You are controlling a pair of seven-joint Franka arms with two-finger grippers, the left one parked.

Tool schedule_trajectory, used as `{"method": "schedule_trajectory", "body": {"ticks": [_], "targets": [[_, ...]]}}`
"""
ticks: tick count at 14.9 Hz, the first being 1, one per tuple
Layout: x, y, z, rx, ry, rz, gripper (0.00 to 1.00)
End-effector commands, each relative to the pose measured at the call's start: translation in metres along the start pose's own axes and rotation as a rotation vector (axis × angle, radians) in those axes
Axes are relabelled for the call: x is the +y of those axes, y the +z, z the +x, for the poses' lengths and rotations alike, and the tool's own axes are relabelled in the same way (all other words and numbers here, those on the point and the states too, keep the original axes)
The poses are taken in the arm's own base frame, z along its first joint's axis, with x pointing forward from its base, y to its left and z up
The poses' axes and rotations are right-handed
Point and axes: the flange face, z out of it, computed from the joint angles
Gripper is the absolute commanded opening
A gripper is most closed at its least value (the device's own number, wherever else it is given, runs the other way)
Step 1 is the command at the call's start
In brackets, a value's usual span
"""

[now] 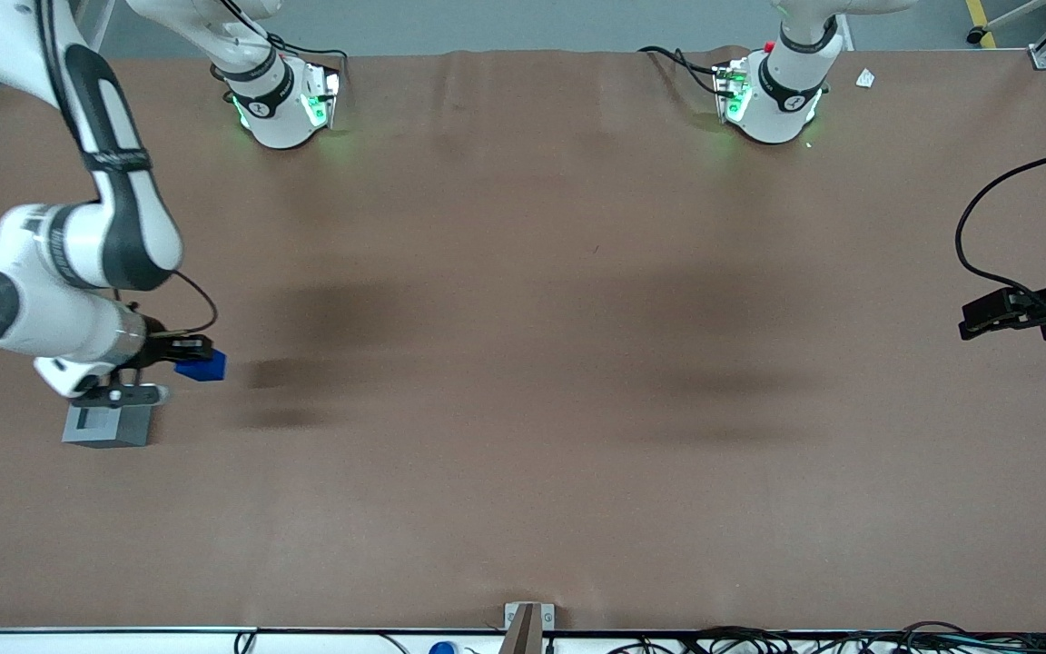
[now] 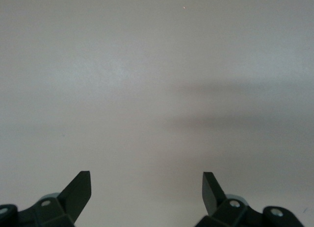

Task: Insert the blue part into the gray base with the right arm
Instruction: 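Lift the blue block and carry it over the gray base, then align and press the blue block down into the gray base's opening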

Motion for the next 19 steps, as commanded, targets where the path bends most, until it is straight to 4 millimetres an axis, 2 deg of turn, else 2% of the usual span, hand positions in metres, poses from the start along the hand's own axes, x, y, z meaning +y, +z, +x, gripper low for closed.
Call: {"method": "schedule_trajectory", "body": {"ticks": [1,3,5,6,8,11,16,19], "targets": [[0.03,-0.041,0.001,0.013,0.029,-0.006,0.01],[0.043,-0.051,0.003,0.029,-0.006,-0.027,0.01],[0.074,-0.074,0.007,0.072,0.001,-0.035,0.01],[0.08,-0.073,0.009,0.072,-0.009,-0.038,0.01],[0.108,-0.067,0.023,0.075,0.014,-0.03,0.01],[0.127,-0.05,0.04,-0.001,-0.007,-0.016,0.01],[0.164,-0.023,0.067,-0.015,0.005,-0.009,0.01],[0.176,-0.021,0.078,-0.032,0.004,-0.006,0.01]]}}
